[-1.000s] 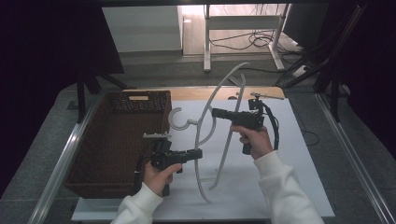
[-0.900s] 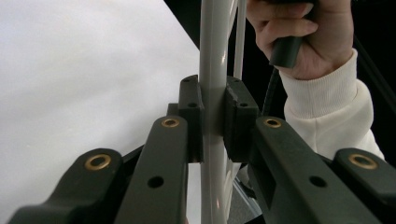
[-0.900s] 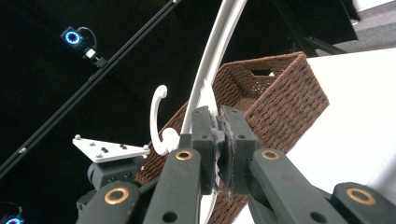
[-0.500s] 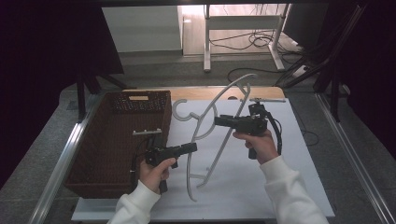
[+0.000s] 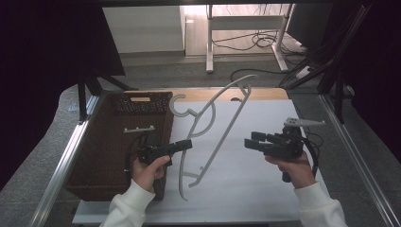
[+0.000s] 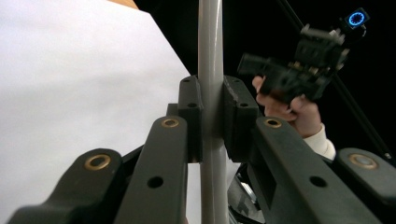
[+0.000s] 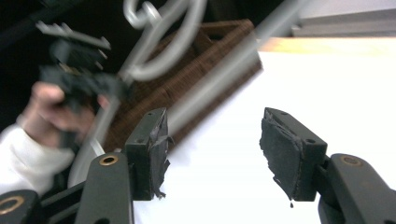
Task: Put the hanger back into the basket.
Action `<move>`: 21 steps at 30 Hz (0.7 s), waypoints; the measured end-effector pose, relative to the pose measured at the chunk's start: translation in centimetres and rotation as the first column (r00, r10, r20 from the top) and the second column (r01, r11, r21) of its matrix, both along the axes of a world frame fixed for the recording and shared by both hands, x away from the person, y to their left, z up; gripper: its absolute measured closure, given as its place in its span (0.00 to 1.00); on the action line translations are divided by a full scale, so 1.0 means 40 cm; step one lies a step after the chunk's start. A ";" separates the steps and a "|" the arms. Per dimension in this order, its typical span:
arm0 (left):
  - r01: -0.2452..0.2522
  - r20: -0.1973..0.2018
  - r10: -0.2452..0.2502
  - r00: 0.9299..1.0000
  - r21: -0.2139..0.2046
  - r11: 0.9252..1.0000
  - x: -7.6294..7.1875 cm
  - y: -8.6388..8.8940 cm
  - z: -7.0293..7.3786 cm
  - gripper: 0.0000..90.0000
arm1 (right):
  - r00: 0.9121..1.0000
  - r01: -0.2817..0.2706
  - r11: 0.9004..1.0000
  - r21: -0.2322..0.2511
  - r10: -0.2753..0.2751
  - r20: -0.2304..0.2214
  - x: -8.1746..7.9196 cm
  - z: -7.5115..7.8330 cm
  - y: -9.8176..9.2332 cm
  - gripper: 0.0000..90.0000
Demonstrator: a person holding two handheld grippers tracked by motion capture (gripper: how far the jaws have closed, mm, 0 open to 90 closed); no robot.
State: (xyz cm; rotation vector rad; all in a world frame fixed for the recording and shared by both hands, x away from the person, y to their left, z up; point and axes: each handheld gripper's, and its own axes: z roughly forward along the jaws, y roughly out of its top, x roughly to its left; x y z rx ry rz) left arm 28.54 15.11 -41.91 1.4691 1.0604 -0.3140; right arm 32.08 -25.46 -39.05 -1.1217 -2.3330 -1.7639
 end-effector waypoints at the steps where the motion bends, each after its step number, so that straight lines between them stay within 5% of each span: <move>1: -0.004 0.003 0.004 1.000 0.003 1.000 -0.001 0.006 0.006 0.89 | 1.000 0.008 1.000 -0.015 -0.008 -0.003 -0.004 -0.012 -0.013 0.46; 8: -0.032 0.030 0.031 0.999 0.021 0.999 -0.013 0.054 0.041 0.89 | 0.992 0.127 0.981 -0.144 -0.130 -0.010 -0.013 -0.100 -0.080 0.37; 21: -0.085 0.073 0.082 0.994 0.043 0.995 -0.026 0.149 0.091 0.89 | 0.989 0.147 0.973 -0.178 -0.148 0.003 -0.014 -0.129 -0.083 0.35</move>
